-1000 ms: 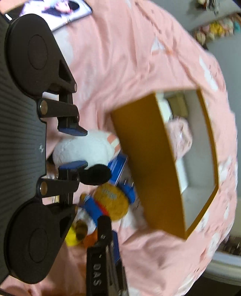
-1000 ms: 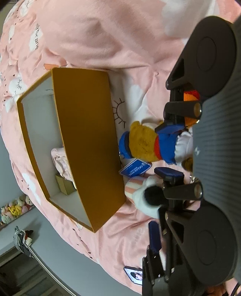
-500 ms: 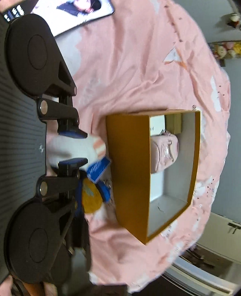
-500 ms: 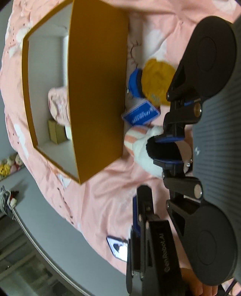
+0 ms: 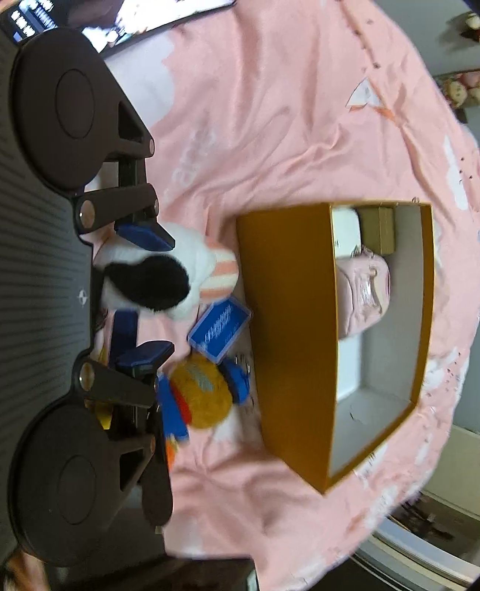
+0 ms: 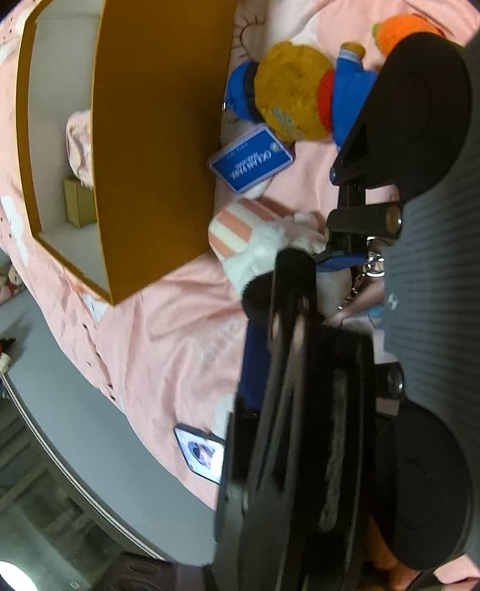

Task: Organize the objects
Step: 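Grasp the white striped-hat plush with the left gripper while the right gripper grasps the duck plush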

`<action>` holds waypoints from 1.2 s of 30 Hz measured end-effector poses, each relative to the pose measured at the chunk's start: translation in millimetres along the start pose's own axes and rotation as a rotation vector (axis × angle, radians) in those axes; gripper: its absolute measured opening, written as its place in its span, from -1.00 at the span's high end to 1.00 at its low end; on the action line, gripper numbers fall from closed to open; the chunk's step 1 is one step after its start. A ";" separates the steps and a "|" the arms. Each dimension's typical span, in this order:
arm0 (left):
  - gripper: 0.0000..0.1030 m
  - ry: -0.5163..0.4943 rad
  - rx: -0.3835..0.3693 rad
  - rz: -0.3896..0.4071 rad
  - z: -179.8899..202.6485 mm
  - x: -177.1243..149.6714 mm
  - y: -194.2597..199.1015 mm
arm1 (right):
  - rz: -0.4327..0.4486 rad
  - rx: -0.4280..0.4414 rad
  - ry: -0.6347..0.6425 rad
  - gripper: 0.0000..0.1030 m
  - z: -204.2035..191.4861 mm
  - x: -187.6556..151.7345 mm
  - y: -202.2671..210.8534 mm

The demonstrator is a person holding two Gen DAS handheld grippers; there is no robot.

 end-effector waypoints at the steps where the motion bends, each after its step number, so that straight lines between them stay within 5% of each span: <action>1: -0.25 -0.007 0.023 -0.008 -1.0 -0.3 -3.6 | -0.002 -0.002 -0.001 0.31 -0.5 0.0 -0.6; 5: -0.30 0.004 0.024 -0.070 -9.6 -5.6 -21.3 | -0.004 -0.008 -0.013 0.31 1.8 -0.9 2.2; 11: -0.16 0.012 -0.009 -0.053 -16.3 -3.4 -19.4 | 0.002 -0.068 -0.032 0.31 7.5 -3.1 10.6; 17: -0.08 -0.013 0.005 -0.028 -16.0 -0.2 -12.9 | 0.124 -0.272 -0.046 0.30 23.2 -1.0 50.3; 22: -0.09 -0.058 0.019 -0.020 -11.0 2.6 -16.0 | 0.186 -0.423 -0.179 0.26 59.8 -1.1 76.5; 29: -0.11 -0.045 -0.022 -0.014 -13.6 4.8 -27.6 | 0.122 -0.343 -0.374 0.03 98.0 -12.5 65.8; 36: -0.09 -0.063 -0.024 -0.013 -12.0 4.6 -30.7 | 0.107 -0.289 -0.369 0.07 98.2 -14.6 53.4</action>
Point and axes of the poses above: each gripper's, at about its wrist camera, not at the fingertips, and y roughly against the way its jaws point, z to its right, x to its top, the point moved 5 cm from there along -y, roughly the way its jaws point, and after that the axes turned 5 degrees about x, right-handed, at the moved point
